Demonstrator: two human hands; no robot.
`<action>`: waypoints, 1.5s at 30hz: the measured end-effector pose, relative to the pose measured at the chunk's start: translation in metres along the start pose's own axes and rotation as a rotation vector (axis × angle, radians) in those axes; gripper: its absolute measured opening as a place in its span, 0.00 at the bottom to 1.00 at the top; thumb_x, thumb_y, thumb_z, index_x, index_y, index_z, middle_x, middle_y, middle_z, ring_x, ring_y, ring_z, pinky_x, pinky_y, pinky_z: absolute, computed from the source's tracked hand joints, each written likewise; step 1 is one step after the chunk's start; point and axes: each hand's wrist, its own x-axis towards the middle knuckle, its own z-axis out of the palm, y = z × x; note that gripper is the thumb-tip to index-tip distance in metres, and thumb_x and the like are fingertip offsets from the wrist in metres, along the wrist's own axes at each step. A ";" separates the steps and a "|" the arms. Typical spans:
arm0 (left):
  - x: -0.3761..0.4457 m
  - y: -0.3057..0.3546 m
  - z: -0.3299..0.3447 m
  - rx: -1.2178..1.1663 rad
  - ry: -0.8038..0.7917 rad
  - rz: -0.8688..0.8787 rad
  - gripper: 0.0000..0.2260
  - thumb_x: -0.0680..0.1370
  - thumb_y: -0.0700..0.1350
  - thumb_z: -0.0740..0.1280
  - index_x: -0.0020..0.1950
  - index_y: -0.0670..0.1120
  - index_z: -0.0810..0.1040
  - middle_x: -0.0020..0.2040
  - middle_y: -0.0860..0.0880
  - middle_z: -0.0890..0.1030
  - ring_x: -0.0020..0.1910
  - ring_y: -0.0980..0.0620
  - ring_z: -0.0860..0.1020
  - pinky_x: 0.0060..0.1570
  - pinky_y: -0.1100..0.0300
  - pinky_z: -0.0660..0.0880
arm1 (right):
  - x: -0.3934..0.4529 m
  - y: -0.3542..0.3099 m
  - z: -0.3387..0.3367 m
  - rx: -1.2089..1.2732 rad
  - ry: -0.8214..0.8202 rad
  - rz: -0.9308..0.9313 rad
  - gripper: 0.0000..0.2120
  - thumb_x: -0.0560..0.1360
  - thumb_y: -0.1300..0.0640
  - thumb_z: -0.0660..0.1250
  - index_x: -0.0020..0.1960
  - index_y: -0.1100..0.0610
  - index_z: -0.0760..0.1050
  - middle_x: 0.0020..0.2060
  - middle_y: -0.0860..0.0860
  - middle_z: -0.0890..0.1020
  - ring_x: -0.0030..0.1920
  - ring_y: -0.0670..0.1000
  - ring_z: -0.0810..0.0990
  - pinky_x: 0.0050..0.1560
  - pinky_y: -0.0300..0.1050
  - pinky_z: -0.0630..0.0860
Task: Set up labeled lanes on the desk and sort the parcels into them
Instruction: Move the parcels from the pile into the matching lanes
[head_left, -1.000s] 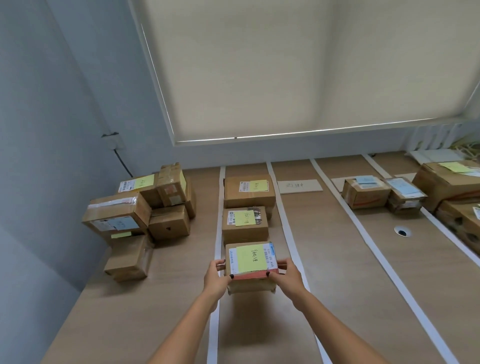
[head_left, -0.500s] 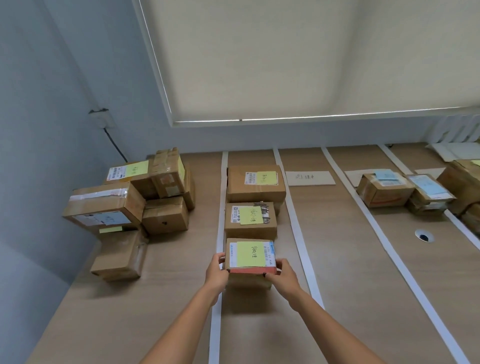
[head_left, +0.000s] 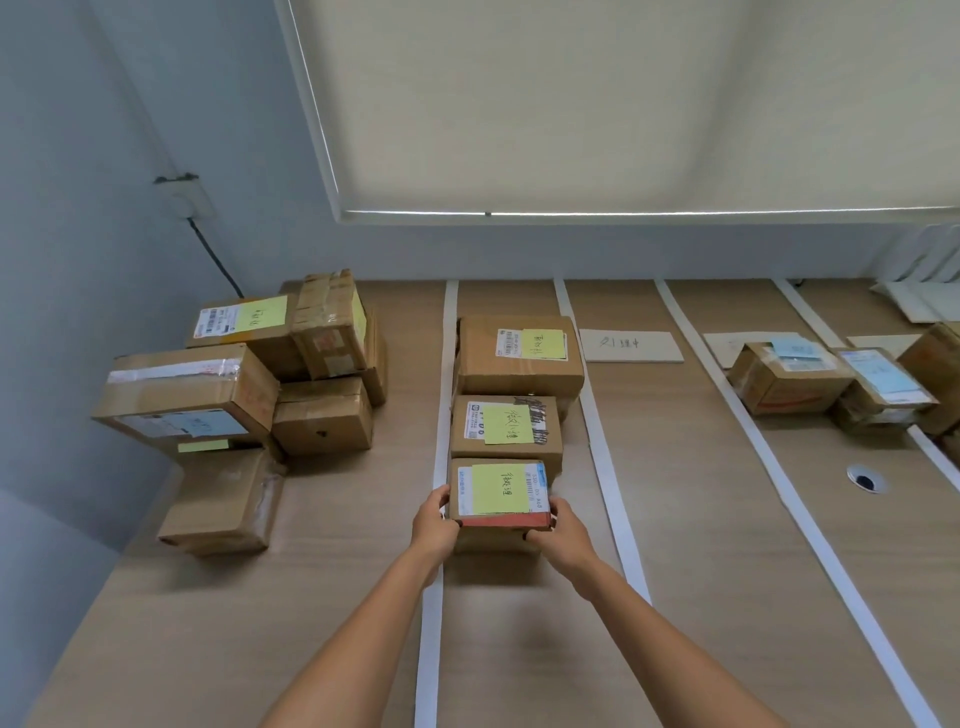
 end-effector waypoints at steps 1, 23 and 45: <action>-0.002 0.001 -0.002 0.000 0.000 -0.002 0.25 0.77 0.33 0.63 0.72 0.47 0.64 0.69 0.44 0.70 0.68 0.47 0.69 0.56 0.58 0.73 | -0.002 -0.001 -0.002 -0.009 0.006 -0.008 0.20 0.73 0.63 0.69 0.58 0.50 0.64 0.61 0.54 0.76 0.52 0.46 0.73 0.50 0.37 0.73; -0.133 0.062 -0.031 0.023 0.095 0.250 0.24 0.77 0.34 0.62 0.72 0.49 0.66 0.69 0.46 0.71 0.67 0.46 0.71 0.38 0.70 0.73 | -0.124 -0.046 -0.026 -0.012 -0.080 -0.214 0.29 0.75 0.62 0.67 0.72 0.54 0.60 0.66 0.54 0.72 0.55 0.47 0.71 0.38 0.29 0.74; -0.068 -0.015 -0.295 0.033 0.197 0.175 0.25 0.78 0.34 0.60 0.74 0.49 0.62 0.71 0.47 0.68 0.69 0.47 0.68 0.63 0.54 0.69 | -0.085 -0.144 0.222 -0.052 -0.145 -0.195 0.29 0.74 0.65 0.65 0.72 0.54 0.61 0.67 0.58 0.70 0.64 0.57 0.71 0.56 0.45 0.72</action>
